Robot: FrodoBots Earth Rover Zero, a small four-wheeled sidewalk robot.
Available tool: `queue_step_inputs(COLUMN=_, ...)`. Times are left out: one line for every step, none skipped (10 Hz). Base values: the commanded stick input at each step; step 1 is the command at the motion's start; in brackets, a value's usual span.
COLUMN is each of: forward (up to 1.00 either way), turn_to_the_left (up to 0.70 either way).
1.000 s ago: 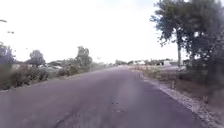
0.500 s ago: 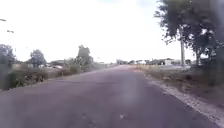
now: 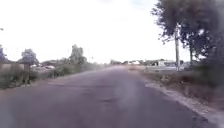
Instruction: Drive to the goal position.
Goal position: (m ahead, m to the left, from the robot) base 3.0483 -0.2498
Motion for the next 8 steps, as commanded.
queue_step_inputs(forward=1.00, turn_to_the_left=0.00)
queue_step_inputs(forward=1.00, turn_to_the_left=0.00)
queue_step_inputs(forward=1.00, turn_to_the_left=0.00)
queue_step_inputs(forward=1.00, turn_to_the_left=0.00)
queue_step_inputs(forward=1.00, turn_to_the_left=0.00)
queue_step_inputs(forward=1.00, turn_to_the_left=0.00)
queue_step_inputs(forward=1.00, turn_to_the_left=0.00)
queue_step_inputs(forward=1.00, turn_to_the_left=0.00)
